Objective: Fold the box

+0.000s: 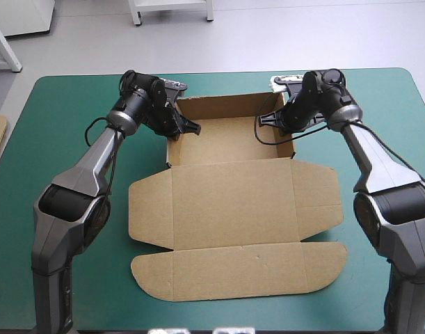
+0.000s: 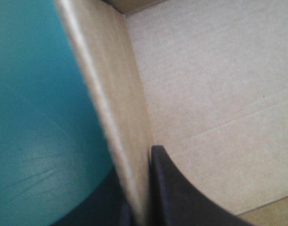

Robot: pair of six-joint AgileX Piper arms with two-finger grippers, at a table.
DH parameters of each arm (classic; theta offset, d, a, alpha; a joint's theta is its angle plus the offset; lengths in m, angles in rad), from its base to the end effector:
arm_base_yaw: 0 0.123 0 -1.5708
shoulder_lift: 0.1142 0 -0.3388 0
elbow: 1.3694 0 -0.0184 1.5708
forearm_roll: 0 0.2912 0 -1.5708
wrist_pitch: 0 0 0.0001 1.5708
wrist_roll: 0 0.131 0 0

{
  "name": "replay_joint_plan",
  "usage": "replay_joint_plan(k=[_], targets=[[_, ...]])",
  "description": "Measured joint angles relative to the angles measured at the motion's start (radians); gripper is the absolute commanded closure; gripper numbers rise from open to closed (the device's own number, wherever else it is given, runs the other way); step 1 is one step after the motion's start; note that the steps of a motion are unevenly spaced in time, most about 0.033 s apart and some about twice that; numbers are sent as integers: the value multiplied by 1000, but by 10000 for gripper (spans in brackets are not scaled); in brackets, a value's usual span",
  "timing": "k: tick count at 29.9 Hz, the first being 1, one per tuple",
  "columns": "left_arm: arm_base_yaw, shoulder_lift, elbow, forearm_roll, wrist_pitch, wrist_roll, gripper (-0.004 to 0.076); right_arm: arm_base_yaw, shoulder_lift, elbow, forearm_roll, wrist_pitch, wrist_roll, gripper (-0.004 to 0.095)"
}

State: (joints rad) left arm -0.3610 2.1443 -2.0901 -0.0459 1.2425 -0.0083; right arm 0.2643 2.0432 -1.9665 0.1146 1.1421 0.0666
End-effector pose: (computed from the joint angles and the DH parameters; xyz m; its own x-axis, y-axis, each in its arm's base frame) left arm 0.5141 -0.2002 0.2903 -0.8833 0.3088 -0.3528 0.3469 0.9366 -0.0488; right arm 0.5120 0.1527 0.3088 -0.9015 -0.1263 -0.4139 -0.2011 0.9692 0.1422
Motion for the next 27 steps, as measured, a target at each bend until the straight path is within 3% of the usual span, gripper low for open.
replay_joint_plan(k=[16,19,23,27], targets=[[1,34,-8,1,-7,-7,732,17,45,-3,-42,-1,35,923],[1,34,-8,1,-11,-8,723,17,45,-3,-43,2,37,885],[1,34,-8,0,-20,-5,630,17,45,-3,-47,13,37,739],[-1,34,-8,0,-33,14,468,19,50,-11,-49,24,26,641]])
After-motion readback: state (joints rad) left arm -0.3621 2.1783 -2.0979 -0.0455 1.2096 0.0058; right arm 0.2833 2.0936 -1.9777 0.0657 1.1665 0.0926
